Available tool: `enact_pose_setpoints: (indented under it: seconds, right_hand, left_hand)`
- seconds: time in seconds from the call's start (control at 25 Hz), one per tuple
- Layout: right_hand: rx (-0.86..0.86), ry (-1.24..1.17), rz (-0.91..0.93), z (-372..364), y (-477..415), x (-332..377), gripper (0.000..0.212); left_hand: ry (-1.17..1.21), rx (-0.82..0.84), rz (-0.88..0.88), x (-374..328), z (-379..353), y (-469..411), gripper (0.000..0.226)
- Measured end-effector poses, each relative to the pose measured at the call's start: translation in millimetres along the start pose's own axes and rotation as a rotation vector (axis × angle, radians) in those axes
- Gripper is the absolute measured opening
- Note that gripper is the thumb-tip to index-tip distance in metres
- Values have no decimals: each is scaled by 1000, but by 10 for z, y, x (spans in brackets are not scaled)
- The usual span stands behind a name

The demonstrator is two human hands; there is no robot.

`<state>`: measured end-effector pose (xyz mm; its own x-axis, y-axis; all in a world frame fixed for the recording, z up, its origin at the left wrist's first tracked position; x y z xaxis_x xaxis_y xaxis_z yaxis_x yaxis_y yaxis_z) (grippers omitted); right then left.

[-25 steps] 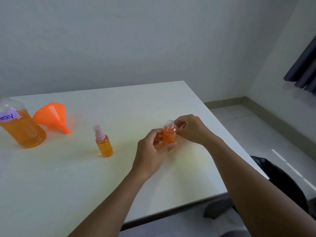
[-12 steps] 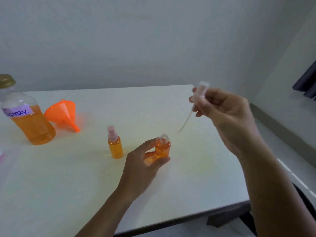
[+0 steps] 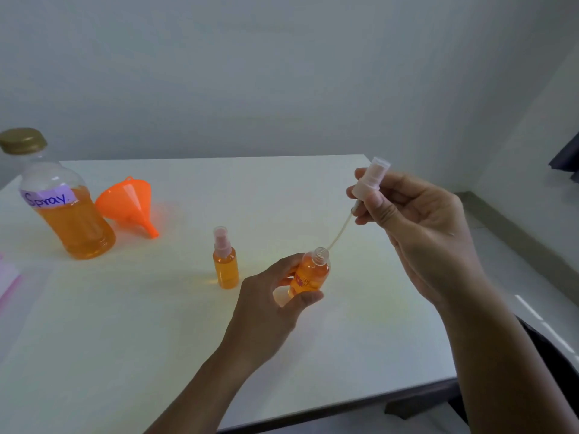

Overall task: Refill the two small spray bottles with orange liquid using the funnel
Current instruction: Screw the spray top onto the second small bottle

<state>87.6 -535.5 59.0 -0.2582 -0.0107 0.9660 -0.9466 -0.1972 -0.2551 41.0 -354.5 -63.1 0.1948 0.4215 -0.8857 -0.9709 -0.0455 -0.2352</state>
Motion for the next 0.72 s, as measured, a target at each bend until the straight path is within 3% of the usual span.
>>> enact_pose_setpoints:
  seconds: [0.2, 0.32, 0.72]
  right_hand:
    - [164, 278, -151, -181, -1, -259, 34]
    - [165, 476, -182, -219, -9, -354, 27]
    - [210, 454, -106, -207, -23, -361, 32]
  left_hand:
    - [-5, -32, -22, -2, 48, -27, 47]
    - [-15, -23, -57, -25, 58, -37, 57]
    - [71, 69, -51, -7, 24, -31, 60]
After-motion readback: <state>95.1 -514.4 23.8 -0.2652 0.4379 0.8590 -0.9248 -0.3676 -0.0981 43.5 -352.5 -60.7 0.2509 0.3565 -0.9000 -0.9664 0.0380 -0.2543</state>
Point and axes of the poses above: each hand's wrist, its own y-axis away from the middle knuckle, its own z-axis out of the back of the hand, x = y × z, the point moved 6 cm from there along -y, towards the middle knuckle, and after that the axes turned 9 degrees about -z, right-handed, at the moved point
